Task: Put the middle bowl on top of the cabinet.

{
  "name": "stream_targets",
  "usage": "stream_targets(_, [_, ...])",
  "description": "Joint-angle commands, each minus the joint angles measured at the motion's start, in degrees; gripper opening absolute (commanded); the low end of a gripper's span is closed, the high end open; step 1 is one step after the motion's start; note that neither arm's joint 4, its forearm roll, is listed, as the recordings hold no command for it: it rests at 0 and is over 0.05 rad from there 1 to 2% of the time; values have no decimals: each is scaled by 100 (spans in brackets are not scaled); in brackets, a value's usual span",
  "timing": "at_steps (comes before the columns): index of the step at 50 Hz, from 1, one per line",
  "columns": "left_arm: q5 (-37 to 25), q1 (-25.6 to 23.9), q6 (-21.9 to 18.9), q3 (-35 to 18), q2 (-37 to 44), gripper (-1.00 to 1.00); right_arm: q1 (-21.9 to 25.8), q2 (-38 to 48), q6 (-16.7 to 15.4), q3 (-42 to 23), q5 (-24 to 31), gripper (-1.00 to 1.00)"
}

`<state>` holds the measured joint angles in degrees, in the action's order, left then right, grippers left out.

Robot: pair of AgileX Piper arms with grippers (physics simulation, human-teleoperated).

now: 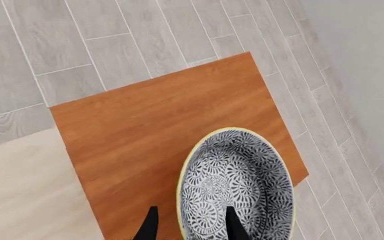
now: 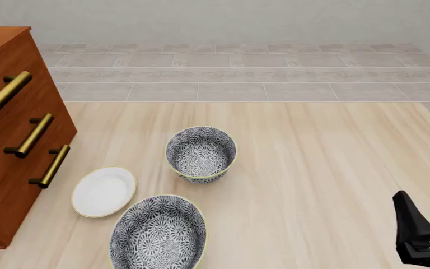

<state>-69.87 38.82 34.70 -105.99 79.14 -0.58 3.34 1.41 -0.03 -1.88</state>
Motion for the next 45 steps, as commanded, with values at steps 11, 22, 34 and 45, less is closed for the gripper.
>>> stream_targets(11, [-2, 205, 39, -168, -185, 100, 2, -27, -6, 0, 20, 100])
stream_targets(22, [-2, 193, 116, -276, -313, 100, -7, -90, -6, -2, 75, 100])
stream_targets(34, [-3, 157, 207, -482, -506, 100, -18, -125, 4, -3, 102, 100])
stream_targets(45, [-2, 235, 261, -642, -662, 100, -5, -99, -21, -6, 88, 100])
